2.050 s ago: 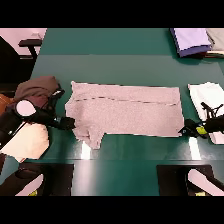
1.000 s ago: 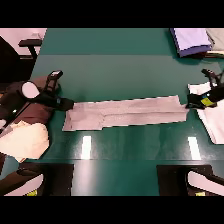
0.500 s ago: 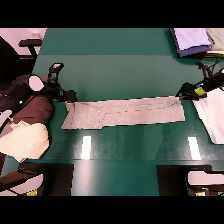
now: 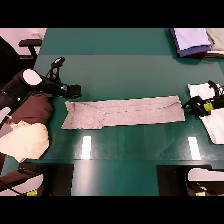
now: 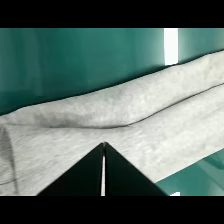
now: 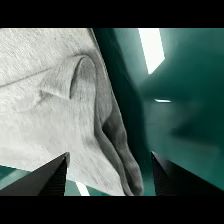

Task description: Fold the shirts.

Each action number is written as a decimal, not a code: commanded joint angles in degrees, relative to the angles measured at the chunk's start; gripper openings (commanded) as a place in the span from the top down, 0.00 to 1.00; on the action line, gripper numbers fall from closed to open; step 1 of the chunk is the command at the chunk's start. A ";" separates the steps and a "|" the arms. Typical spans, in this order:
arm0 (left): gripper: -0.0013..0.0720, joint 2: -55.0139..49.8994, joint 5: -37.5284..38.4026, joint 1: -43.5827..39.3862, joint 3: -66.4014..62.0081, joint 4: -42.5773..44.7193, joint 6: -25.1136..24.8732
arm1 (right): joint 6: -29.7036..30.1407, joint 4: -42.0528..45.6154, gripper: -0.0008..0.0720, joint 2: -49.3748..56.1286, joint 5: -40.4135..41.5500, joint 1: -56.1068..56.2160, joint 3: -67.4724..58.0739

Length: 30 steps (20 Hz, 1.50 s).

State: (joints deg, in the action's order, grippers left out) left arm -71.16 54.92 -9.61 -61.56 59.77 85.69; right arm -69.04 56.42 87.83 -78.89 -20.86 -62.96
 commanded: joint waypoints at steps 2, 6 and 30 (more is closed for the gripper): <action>0.95 -0.13 -3.39 -3.91 -0.09 -3.41 -0.46 | 3.15 -7.32 0.32 4.35 2.69 2.32 1.73; 0.95 -4.24 -6.78 -11.80 -0.48 -3.93 0.00 | 5.05 -7.28 0.97 5.05 3.28 6.32 1.09; 0.95 -37.51 1.46 -25.55 -30.84 -6.23 2.43 | -9.35 -7.43 0.97 -16.11 1.27 41.09 -26.71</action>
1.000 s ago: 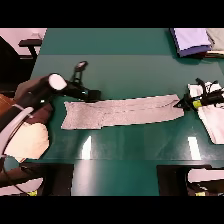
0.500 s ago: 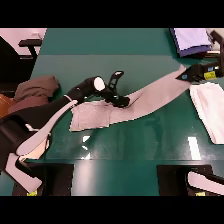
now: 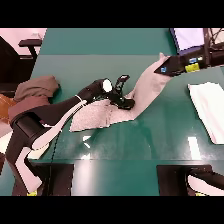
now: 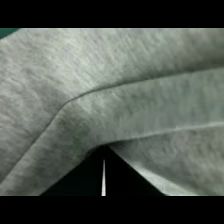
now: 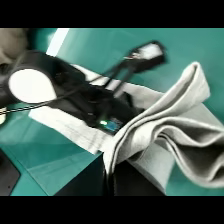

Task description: Fold the shirts.

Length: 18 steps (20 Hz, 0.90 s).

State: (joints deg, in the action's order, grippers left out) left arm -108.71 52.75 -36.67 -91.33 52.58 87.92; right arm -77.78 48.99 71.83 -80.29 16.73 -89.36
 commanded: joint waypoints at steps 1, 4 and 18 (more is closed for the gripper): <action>0.95 0.96 5.90 3.10 -1.70 1.36 0.13 | -0.61 0.02 0.97 -0.09 3.80 4.59 -0.31; 0.95 8.41 8.37 8.87 -1.75 7.63 0.13 | -0.61 -0.02 0.97 0.28 7.04 9.38 -0.33; 0.95 40.76 15.08 34.69 -1.75 24.20 0.11 | 4.24 2.14 0.26 27.56 10.36 36.85 -15.17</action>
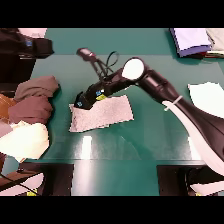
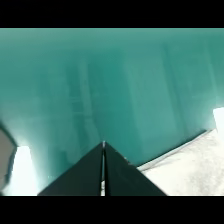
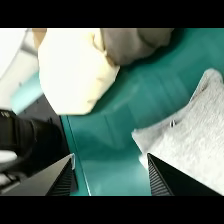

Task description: Fold the shirts.

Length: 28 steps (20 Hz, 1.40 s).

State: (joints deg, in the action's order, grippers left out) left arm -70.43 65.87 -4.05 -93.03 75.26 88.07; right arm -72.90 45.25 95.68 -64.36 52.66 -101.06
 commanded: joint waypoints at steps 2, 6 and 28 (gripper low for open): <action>0.95 2.49 2.97 2.08 -0.04 1.46 -0.02 | -2.60 11.96 0.26 2.25 -8.70 -2.36 -1.44; 0.95 2.47 3.58 2.08 -0.04 1.33 -0.07 | -5.57 14.82 0.26 -6.10 -8.15 -13.94 14.97; 0.95 1.92 2.14 -0.44 1.20 -5.09 -1.55 | -0.07 -12.07 0.91 13.79 -3.28 -19.80 16.35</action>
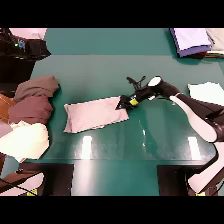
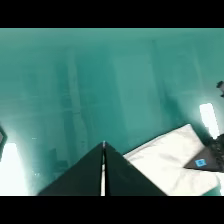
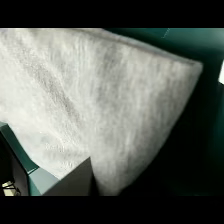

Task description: Fold the shirts.

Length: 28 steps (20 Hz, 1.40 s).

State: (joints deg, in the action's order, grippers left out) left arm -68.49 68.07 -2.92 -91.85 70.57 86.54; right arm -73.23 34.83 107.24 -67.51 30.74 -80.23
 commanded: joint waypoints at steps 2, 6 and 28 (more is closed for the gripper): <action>0.95 -0.02 -0.42 -5.33 0.02 0.20 -0.09 | 0.17 -1.66 0.97 1.33 -0.17 0.15 -6.62; 0.95 -0.02 -1.68 -11.87 0.02 0.20 -1.38 | -2.67 6.05 0.97 -6.49 -0.15 -9.94 -6.69; 0.95 -0.02 -5.35 -17.16 0.02 -0.55 2.19 | -10.23 24.72 0.97 -24.74 -5.40 -60.28 -19.34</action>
State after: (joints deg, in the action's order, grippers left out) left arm -68.49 62.37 -20.12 -91.85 70.04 88.55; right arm -83.70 59.37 82.61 -69.73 -29.45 -93.97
